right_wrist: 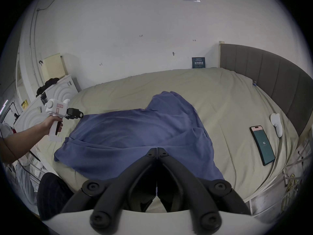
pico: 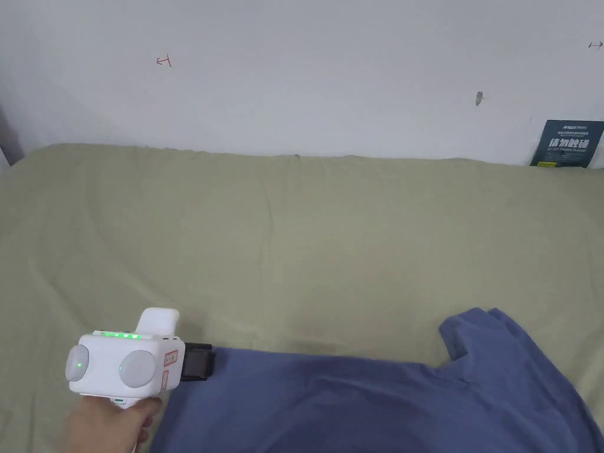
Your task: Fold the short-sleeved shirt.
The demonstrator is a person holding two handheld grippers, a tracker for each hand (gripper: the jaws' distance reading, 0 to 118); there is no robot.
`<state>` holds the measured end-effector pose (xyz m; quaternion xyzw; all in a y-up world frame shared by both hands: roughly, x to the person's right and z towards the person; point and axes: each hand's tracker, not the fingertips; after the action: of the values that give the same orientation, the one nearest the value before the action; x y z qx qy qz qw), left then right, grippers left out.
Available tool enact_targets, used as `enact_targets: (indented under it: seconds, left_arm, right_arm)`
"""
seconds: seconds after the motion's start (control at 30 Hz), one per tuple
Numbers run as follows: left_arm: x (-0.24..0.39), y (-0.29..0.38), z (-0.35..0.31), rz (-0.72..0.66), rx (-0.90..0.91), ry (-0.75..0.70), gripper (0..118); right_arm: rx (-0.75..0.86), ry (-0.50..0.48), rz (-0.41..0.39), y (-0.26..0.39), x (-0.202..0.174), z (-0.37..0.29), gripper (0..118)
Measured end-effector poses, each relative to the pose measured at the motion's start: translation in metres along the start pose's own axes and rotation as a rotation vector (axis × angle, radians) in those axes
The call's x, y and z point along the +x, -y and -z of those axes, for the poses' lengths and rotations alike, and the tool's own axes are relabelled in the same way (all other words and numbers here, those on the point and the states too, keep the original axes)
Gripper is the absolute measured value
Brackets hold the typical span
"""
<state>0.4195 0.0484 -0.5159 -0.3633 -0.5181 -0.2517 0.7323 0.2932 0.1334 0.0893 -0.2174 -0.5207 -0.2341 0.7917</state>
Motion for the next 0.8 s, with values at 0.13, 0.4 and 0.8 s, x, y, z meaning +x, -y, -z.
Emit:
enact_targets:
  seconds: [0.13,0.4,0.8]
  left_arm:
    - [0.006,-0.002,0.031,0.002,-0.053,-0.075,102]
    - [0.041,0.015,0.002,0.104,-0.023,0.002,5]
    - [0.062,0.004,-0.106,0.125,0.119,0.128,4]
  right_arm:
    - [-0.025,0.009,-0.009,-0.001,0.0,0.009,0]
    - [-0.055,0.023,-0.017,-0.015,-0.001,0.029,0]
    - [-0.204,0.082,-0.087,-0.13,0.087,0.205,118]
